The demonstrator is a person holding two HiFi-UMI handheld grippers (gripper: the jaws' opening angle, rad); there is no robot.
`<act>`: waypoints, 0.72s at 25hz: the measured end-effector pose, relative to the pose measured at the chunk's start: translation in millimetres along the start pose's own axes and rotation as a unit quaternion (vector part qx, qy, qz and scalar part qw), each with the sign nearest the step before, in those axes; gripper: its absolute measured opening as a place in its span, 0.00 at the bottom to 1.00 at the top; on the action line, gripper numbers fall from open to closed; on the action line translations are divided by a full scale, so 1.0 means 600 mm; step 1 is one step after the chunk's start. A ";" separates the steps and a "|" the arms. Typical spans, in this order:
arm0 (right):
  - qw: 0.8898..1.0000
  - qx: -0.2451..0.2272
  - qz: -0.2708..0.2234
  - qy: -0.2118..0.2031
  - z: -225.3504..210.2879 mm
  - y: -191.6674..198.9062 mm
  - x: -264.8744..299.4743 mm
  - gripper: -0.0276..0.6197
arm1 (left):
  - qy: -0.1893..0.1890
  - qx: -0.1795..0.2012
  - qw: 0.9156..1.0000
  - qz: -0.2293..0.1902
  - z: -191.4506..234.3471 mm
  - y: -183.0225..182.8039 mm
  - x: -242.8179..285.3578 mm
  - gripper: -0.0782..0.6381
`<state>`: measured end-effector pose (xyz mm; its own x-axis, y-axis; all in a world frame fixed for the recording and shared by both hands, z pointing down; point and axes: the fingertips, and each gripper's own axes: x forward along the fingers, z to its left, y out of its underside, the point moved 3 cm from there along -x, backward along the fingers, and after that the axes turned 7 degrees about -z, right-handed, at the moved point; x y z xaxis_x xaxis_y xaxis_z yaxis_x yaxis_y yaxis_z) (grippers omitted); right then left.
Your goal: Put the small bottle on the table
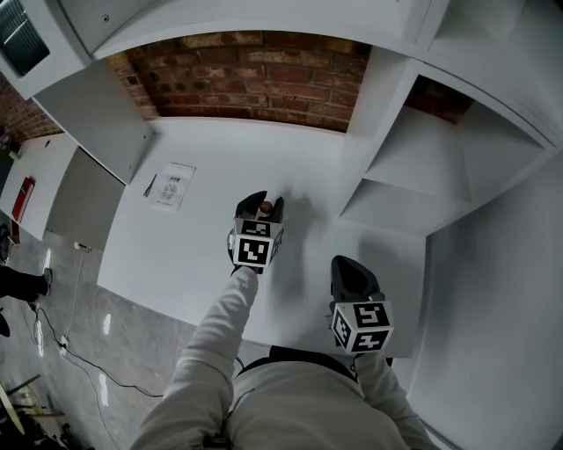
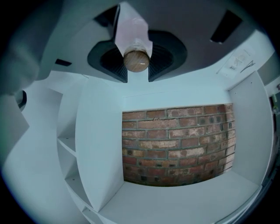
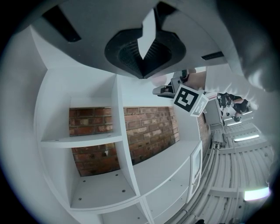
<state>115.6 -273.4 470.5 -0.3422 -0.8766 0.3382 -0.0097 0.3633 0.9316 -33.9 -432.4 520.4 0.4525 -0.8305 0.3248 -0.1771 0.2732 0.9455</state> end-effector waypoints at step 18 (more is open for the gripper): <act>1.000 -0.005 -0.008 -0.007 0.020 -0.001 -0.018 0.09 | -0.002 -0.031 0.998 -0.055 -0.001 -0.024 -0.065 0.34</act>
<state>108.0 -260.1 464.7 -0.3560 -0.8776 0.3212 -0.0051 0.3455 0.9384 -48.7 -403.5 494.1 0.4625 -0.8592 0.2186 -0.0719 0.2094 0.9752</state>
